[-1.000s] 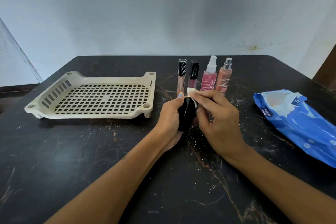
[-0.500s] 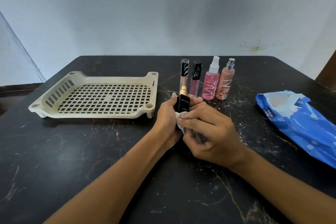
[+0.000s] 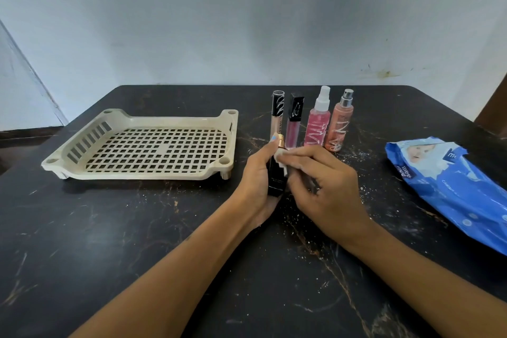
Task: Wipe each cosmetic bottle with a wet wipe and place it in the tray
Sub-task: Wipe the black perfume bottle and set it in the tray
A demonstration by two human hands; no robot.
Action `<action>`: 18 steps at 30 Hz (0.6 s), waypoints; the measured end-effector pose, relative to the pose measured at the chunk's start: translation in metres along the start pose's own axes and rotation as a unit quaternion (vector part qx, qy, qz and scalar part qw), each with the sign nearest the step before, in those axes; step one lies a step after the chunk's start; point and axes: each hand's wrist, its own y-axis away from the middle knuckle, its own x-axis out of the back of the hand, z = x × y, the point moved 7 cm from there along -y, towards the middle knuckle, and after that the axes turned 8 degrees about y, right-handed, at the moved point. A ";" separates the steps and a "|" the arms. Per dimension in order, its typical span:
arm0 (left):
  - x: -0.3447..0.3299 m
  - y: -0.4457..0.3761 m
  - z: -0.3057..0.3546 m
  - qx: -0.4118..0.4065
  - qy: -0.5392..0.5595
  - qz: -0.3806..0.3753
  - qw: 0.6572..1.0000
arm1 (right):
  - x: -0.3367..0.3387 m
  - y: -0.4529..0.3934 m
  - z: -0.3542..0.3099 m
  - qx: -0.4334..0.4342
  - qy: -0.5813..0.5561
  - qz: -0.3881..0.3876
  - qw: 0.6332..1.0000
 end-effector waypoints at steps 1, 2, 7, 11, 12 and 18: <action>0.002 0.000 -0.001 0.005 -0.006 0.012 1.000 | 0.000 0.001 -0.002 0.007 -0.008 0.001 1.000; 0.003 0.000 -0.002 0.010 -0.013 0.023 1.000 | 0.001 0.001 -0.003 0.013 -0.013 0.001 1.000; -0.001 -0.001 0.000 -0.018 -0.015 0.017 1.000 | 0.005 -0.001 0.006 -0.032 -0.022 0.025 0.999; -0.009 0.001 -0.001 -0.031 -0.052 -0.031 0.998 | 0.008 -0.002 0.019 -0.086 -0.016 0.040 0.995; -0.010 0.002 -0.002 -0.028 -0.060 -0.041 0.997 | 0.009 -0.002 0.021 -0.093 -0.014 0.043 0.995; -0.012 0.004 -0.001 -0.029 -0.077 -0.057 0.995 | 0.009 -0.002 0.027 -0.110 -0.004 0.038 0.993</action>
